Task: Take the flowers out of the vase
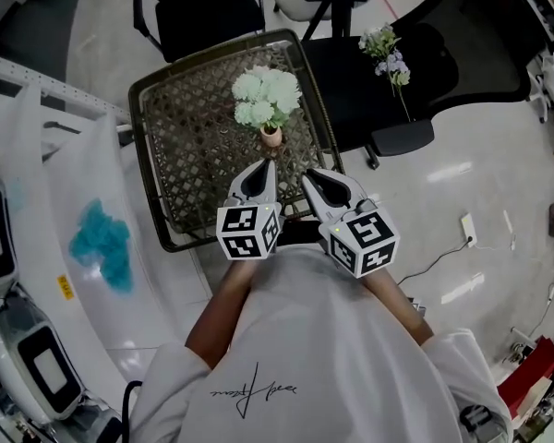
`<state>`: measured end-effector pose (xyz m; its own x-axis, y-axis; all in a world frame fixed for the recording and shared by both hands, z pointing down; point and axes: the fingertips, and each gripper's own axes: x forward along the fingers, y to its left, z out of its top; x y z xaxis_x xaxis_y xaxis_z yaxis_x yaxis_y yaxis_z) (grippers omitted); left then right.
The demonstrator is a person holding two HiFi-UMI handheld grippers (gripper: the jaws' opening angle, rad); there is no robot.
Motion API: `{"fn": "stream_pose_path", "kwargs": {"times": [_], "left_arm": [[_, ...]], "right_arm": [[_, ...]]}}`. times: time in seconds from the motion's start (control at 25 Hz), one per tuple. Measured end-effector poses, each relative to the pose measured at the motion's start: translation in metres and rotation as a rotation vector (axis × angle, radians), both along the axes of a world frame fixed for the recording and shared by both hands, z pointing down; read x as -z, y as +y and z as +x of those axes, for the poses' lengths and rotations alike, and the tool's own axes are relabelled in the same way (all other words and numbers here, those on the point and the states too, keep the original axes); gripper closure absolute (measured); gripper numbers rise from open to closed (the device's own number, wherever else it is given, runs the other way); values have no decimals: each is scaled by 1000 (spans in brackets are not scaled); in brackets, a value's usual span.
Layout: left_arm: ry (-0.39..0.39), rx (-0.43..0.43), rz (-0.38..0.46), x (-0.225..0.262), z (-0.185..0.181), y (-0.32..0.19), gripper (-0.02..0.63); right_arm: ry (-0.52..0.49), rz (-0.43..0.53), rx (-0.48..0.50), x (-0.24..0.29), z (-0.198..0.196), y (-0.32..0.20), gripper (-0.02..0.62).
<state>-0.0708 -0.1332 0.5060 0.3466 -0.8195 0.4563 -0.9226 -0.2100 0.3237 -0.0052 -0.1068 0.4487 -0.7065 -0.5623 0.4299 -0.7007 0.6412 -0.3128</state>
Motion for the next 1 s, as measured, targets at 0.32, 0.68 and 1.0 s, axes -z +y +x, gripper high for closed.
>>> {"fn": "stream_pose_path", "kwargs": {"times": [0.32, 0.68, 1.0], "left_arm": [[7, 24, -2, -12, -7, -15, 578], [-2, 19, -17, -30, -4, -24, 534], [34, 44, -19, -38, -1, -33, 509]], "right_arm": [[34, -17, 19, -8, -3, -1, 554], [45, -32, 15, -14, 1, -3, 548], [61, -40, -7, -17, 14, -7, 546]]}}
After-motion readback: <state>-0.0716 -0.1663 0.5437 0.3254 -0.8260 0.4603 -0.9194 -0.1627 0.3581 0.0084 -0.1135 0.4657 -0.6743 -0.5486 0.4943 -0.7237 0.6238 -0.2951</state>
